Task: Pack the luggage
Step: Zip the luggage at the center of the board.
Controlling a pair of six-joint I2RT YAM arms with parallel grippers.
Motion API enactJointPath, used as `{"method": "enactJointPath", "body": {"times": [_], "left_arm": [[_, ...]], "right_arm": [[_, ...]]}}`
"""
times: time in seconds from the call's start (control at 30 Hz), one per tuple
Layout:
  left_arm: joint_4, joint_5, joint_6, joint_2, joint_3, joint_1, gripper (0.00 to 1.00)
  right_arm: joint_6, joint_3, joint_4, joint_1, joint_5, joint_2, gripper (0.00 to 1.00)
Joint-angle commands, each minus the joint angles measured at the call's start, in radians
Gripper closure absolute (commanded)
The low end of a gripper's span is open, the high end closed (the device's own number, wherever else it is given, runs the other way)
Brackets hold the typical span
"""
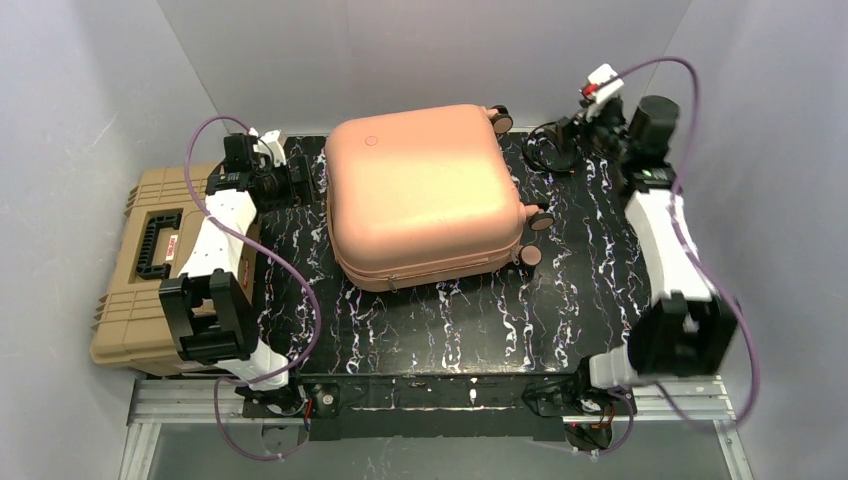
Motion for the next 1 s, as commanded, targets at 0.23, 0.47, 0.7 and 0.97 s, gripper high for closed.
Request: {"method": "enactJointPath", "body": {"times": [0.23,0.47,0.7,0.97], "left_arm": [[0.093,-0.042,-0.072,0.106,0.052,0.011,0.07],[0.134,-0.048,-0.076,0.182,0.049,0.011,0.08],[0.151,-0.044,-0.072,0.213,0.025,0.011,0.08],[0.153,-0.076,-0.047,0.223,0.025,0.011,0.08]], "right_arm": [[-0.448,-0.285,-0.829,0.006,-0.111,-0.556,0.14],[-0.606,-0.451,-0.998,0.007,-0.346,-0.652,0.27],[-0.669,-0.666,-0.756,0.025,-0.27,-0.63,0.34],[-0.544,-0.775,-0.387,0.137,-0.168,-0.527,0.35]]}}
